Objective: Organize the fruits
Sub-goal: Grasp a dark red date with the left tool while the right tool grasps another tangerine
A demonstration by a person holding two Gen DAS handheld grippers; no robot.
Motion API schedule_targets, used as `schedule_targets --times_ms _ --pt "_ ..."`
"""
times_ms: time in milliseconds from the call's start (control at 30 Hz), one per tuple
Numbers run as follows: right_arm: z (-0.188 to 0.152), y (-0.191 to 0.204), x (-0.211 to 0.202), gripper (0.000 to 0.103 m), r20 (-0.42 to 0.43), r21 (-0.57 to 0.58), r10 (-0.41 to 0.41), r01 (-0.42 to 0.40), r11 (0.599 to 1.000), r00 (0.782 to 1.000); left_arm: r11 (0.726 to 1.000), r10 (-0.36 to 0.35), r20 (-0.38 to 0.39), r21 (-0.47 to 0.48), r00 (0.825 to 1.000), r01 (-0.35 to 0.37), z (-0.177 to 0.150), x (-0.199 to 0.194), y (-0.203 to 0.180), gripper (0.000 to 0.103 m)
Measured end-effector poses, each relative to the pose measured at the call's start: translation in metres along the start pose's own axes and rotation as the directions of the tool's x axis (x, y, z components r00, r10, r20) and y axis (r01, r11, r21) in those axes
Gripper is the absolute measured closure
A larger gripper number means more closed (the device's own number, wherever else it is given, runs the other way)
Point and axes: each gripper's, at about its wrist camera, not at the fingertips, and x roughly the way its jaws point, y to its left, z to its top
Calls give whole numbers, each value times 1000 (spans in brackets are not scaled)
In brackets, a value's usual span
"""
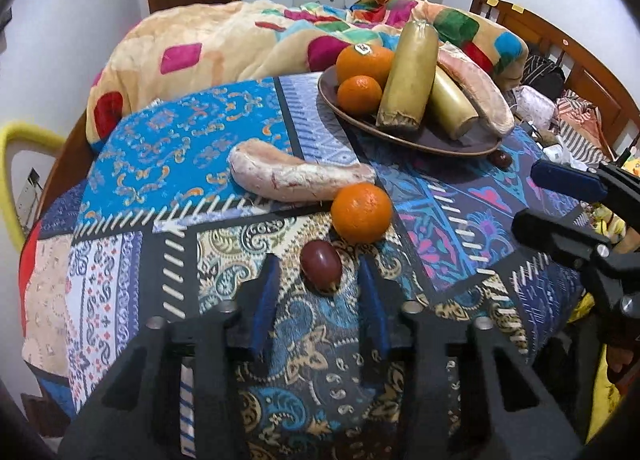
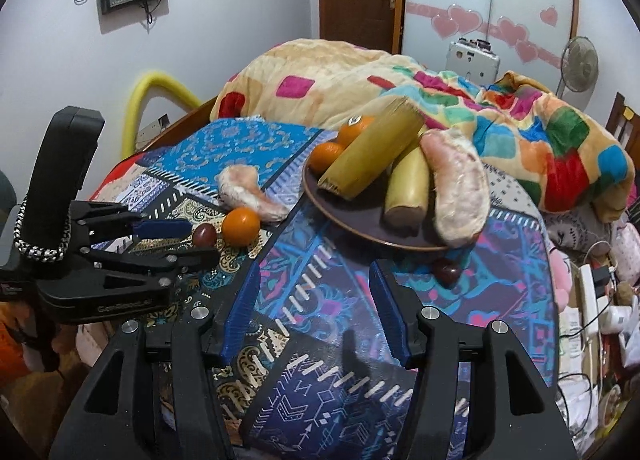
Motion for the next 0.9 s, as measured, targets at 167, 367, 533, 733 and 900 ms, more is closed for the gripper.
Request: schedule_targets --times_ms 167,367,533,733,900 --pt "3 4 16 50 -25 17 49 -49 999 998 1000 -8 19 -8 1000 9 -2 -4 8 85" --pt "11 26 41 50 -49 -11 84 -85 996 995 999 -9 28 -35 1000 10 -11 -13 30 85" --pt "17 36 57 50 -67 -19 95 -96 995 993 999 5 46 -50 999 -3 -14 -16 45 85" --pt "19 45 72 69 -93 -38 88 -92 995 992 996 -27 59 -85 998 32 -16 -14 55 85" --pt "17 47 69 73 -81 -42 94 -98 994 992 997 -15 66 -73 998 19 -17 -15 52 85"
